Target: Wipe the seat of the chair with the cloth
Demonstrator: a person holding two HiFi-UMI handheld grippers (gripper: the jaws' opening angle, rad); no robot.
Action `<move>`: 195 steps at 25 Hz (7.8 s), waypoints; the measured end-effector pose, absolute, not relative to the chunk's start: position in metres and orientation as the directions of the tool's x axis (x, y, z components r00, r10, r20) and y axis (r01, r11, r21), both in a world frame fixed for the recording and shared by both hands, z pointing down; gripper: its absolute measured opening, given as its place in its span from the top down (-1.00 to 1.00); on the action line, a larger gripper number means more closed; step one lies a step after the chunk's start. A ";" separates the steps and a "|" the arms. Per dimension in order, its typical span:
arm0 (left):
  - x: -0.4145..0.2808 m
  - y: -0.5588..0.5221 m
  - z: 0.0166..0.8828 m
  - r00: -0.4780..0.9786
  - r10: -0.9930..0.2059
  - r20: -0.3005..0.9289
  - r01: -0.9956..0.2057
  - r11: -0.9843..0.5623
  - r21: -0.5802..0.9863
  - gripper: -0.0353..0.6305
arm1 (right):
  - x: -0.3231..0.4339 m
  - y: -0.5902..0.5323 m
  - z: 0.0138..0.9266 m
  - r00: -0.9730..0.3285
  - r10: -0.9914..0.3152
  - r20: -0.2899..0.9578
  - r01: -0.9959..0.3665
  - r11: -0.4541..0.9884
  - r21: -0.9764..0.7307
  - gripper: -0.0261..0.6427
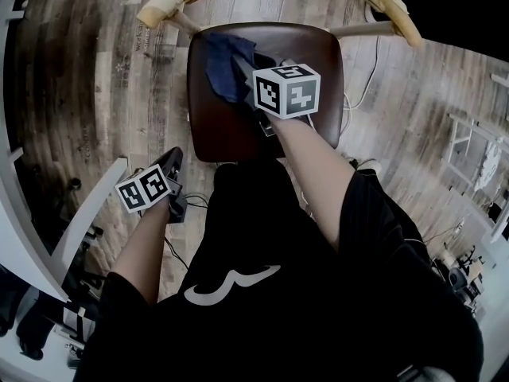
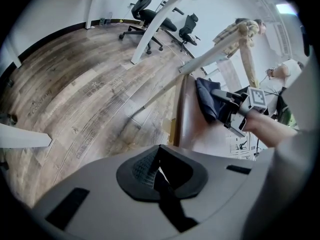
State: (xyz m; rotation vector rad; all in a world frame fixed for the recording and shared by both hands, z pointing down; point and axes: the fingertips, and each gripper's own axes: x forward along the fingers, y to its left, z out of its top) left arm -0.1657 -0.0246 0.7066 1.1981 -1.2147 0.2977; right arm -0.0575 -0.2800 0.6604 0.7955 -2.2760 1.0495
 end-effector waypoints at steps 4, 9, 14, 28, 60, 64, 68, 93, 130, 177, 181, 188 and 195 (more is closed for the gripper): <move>-0.164 -0.029 0.704 0.398 -0.387 0.831 -0.744 0.393 0.540 0.86 | -0.030 -0.291 0.661 -0.667 -0.329 0.668 -0.719 0.519 -0.463 0.77; -0.159 -0.037 0.700 0.403 -0.382 0.831 -0.756 0.373 0.538 0.86 | 0.011 -0.303 0.661 -0.619 -0.379 0.687 -0.767 0.477 -0.428 0.77; -0.155 -0.046 0.698 0.407 -0.385 0.828 -0.762 0.356 0.541 0.86 | 0.048 -0.308 0.662 -0.572 -0.414 0.708 -0.804 0.455 -0.383 0.77; -0.148 -0.044 0.699 0.419 -0.353 0.837 -0.790 0.312 0.528 0.86 | 0.164 -0.326 0.667 -0.382 -0.527 0.759 -0.919 0.300 -0.254 0.77; -0.168 -0.004 0.701 0.361 -0.375 0.854 -0.782 0.378 0.496 0.86 | 0.050 -0.275 0.576 -0.667 -0.517 0.537 -0.745 0.459 -0.484 0.77; -0.174 0.007 0.702 0.348 -0.371 0.861 -0.793 0.373 0.481 0.86 | 0.006 -0.247 0.574 -0.743 -0.431 0.512 -0.669 0.504 -0.546 0.77; -0.173 0.019 0.702 0.350 -0.372 0.860 -0.778 0.397 0.488 0.86 | -0.030 -0.227 0.575 -0.796 -0.356 0.491 -0.605 0.506 -0.614 0.77; -0.182 0.055 0.710 0.345 -0.382 0.857 -0.738 0.454 0.500 0.86 | -0.098 -0.179 0.660 -0.751 -0.156 0.641 -0.583 0.612 -0.535 0.77; -0.115 0.017 0.714 0.440 -0.275 0.855 -0.820 0.265 0.507 0.86 | 0.169 -0.244 0.674 -0.448 -0.502 0.740 -0.881 0.387 -0.271 0.77; -0.179 0.088 0.727 0.411 -0.310 0.858 -0.787 0.355 0.505 0.86 | -0.103 -0.088 0.616 -0.852 -0.165 0.497 -0.504 0.517 -0.692 0.77; -0.185 0.101 0.732 0.410 -0.302 0.861 -0.780 0.374 0.502 0.86 | -0.104 -0.083 0.643 -0.811 -0.166 0.560 -0.558 0.508 -0.657 0.77; -0.184 0.101 0.735 0.423 -0.310 0.852 -0.767 0.378 0.518 0.86 | -0.094 -0.088 0.660 -0.749 -0.168 0.641 -0.606 0.567 -0.559 0.77; -0.180 0.103 0.738 0.426 -0.298 0.854 -0.770 0.376 0.515 0.86 | -0.090 -0.093 0.667 -0.727 -0.196 0.659 -0.629 0.576 -0.523 0.77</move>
